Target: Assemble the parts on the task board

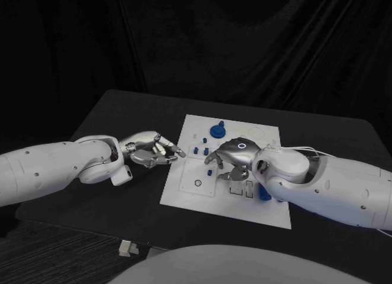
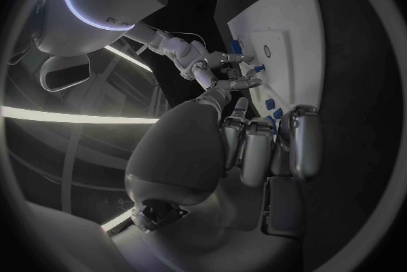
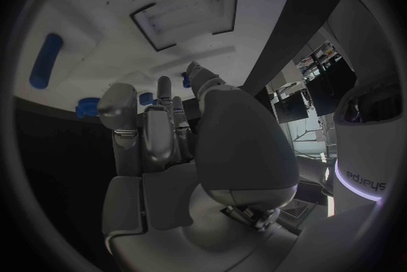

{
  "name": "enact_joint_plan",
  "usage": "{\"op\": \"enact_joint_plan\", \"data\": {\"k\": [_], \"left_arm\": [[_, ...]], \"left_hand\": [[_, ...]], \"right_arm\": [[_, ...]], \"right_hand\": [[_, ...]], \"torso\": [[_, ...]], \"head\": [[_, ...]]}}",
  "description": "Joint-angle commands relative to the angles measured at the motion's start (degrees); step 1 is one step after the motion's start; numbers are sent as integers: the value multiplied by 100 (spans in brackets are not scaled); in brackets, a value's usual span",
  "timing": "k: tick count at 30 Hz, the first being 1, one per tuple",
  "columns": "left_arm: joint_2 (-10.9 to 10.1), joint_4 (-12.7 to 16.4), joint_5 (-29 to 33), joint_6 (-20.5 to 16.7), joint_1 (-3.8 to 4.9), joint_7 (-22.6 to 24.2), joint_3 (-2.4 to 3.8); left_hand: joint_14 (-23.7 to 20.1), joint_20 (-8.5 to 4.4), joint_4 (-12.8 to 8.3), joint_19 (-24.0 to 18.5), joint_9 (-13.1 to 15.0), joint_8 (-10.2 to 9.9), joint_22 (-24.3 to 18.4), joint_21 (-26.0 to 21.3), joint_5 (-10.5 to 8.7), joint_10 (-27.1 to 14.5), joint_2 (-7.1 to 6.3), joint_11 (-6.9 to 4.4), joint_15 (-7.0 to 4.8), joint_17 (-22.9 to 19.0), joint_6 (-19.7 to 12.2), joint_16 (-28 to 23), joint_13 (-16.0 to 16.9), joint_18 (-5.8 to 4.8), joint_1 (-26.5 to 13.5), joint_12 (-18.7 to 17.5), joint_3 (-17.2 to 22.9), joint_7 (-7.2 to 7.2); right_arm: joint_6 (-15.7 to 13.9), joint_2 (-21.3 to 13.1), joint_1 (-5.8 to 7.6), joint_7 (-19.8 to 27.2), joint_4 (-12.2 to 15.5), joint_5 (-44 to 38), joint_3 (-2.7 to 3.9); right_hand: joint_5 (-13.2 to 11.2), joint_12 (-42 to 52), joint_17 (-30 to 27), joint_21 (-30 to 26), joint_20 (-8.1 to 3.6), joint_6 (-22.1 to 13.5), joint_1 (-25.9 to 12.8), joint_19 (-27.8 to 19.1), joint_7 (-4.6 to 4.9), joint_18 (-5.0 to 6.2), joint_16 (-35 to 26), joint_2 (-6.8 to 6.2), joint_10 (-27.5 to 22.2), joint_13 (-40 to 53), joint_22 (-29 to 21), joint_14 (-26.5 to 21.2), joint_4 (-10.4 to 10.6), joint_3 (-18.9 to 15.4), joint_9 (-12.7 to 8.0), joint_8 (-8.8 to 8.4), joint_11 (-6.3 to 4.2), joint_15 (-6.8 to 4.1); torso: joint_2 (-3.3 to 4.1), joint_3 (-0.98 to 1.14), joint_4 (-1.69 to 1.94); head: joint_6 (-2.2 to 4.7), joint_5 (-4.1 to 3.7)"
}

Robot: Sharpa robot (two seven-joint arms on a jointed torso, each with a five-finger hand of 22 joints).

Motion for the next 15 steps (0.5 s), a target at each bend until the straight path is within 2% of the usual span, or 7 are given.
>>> {"op": "enact_joint_plan", "data": {"k": [1,3,6,10,12,14,15], "left_arm": [[-20,57,8,-87,96,-4,6],[-36,82,8,-109,152,-13,6],[-56,112,9,-147,241,-12,6],[-78,142,9,-162,287,-18,6],[-100,176,65,-137,309,-50,6],[-105,190,173,-100,317,-73,6],[-108,199,223,-84,321,-84,5]], "left_hand": [[625,-19,6,-99,26,55,813,-108,-82,893,-79,-97,-50,1538,73,79,1485,-134,-54,257,113,-5],[625,-18,10,-104,25,54,811,-113,-89,893,-82,-96,-49,1538,78,79,1485,-133,-65,257,112,-4],[625,-18,11,-114,25,54,805,-121,-92,893,-84,-96,-49,1538,79,79,1485,-130,-69,257,111,-4],[625,-16,14,-177,23,51,768,-174,-102,893,-90,-95,-48,1538,86,79,1485,-113,-84,257,114,-3],[625,-14,14,-205,20,43,751,-203,-116,893,-100,-93,-47,1538,87,79,1485,-105,-98,257,118,2],[625,-13,10,-192,20,43,759,-194,-116,893,-100,-92,-47,1538,91,79,1485,-109,-96,257,122,6],[625,-13,10,-192,20,43,759,-194,-116,893,-100,-92,-47,1538,91,79,1485,-109,-96,257,122,6]], "right_arm": [[-106,-85,132,-218,96,-40,9],[-200,-159,233,-246,170,-40,9],[-434,-321,454,-282,317,-40,9],[-590,-482,678,-319,431,-40,9],[-575,-638,913,-357,482,-40,9],[-499,-745,1057,-399,481,-40,9],[-425,-803,1125,-433,474,-40,9]], "right_hand": [[-216,-60,-107,-185,23,-159,292,-87,-18,-52,-123,-85,-203,-42,647,-80,221,-334,-171,-14,68,14],[-334,-19,-126,-226,30,-189,366,-96,-28,-48,-133,-123,-252,-13,643,-95,430,-450,-243,3,70,16],[-359,0,-114,-261,36,-166,412,-105,-29,-47,-121,-150,-331,8,640,-97,563,-517,-286,25,79,17],[-339,18,-60,-204,35,1,385,-67,19,-57,-77,-62,-432,26,658,-67,570,-509,-307,127,77,14],[-299,19,-47,-169,32,93,364,-44,24,-62,-64,-21,-472,22,668,-55,562,-497,-315,179,76,11],[-47,-52,125,137,30,407,356,102,100,-115,59,86,-535,-56,740,51,529,-431,-314,335,87,2],[-19,-70,160,184,22,436,341,128,103,-120,83,101,-535,-76,750,74,531,-425,-320,347,80,-2]], "torso": [[-7,2,-2],[-7,5,-7],[-6,6,-4],[-3,5,-5],[-9,6,-3],[-7,5,-3],[-10,6,-3]], "head": [[1,10],[1,20],[1,4],[1,-7],[1,-32],[1,-59],[1,-69]]}}
